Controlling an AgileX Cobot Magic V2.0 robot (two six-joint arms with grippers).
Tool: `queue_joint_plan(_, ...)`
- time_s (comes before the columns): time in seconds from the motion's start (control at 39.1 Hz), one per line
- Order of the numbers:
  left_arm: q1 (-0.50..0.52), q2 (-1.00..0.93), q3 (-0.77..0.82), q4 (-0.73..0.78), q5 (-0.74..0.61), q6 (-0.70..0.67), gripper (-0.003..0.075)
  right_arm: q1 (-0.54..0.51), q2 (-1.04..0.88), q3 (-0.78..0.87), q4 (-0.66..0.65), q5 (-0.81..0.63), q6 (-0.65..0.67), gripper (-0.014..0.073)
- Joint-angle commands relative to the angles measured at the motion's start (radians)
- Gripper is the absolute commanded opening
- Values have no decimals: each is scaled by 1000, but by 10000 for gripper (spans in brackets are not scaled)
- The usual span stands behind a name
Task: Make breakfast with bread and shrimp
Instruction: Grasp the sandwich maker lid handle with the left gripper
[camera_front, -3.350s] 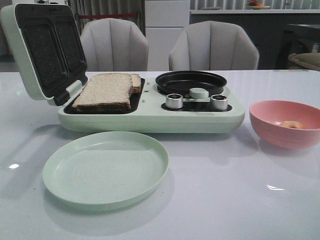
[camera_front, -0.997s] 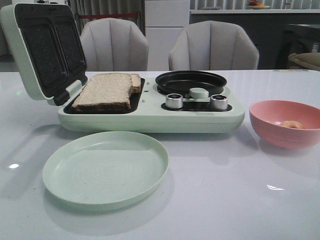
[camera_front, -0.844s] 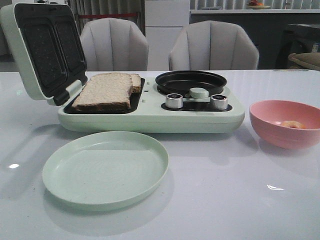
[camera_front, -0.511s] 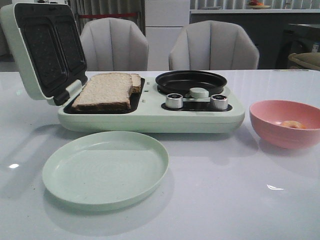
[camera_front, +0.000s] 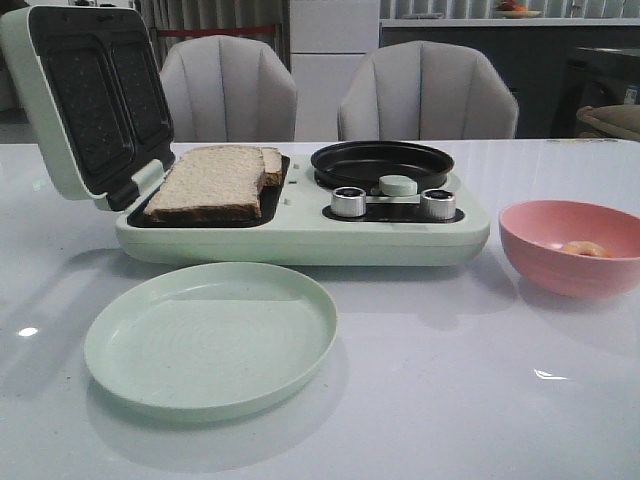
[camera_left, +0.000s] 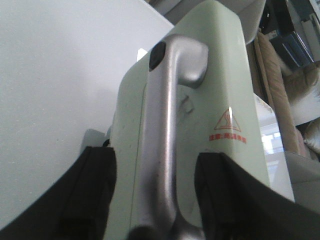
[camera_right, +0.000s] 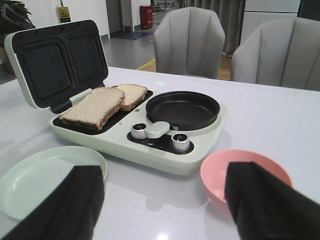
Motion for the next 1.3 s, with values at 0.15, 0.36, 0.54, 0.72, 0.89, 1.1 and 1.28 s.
queue_joint_plan(0.15,-7,1,-34,-147,91,67,129,-5,9,-27,-4,-80,-1,600)
queue_joint_plan(0.36,-51,7,-36,-224,132,157,117,-5,9,-27,-4,-80,-1,600)
queue_joint_plan(0.54,-144,7,-57,-219,137,216,117,-5,9,-27,-4,-80,-1,600)
queue_joint_plan(0.72,-269,7,-66,-91,43,221,117,-5,9,-27,-4,-80,-1,600)
queue_joint_plan(0.89,-430,8,-64,139,-115,209,117,-5,9,-27,-4,-80,-1,600)
queue_joint_plan(1.1,-522,42,-63,277,-198,133,117,-5,9,-27,-4,-80,-1,600)
queue_joint_plan(1.28,-528,79,-63,295,-174,108,117,-5,9,-27,-4,-80,-1,600)
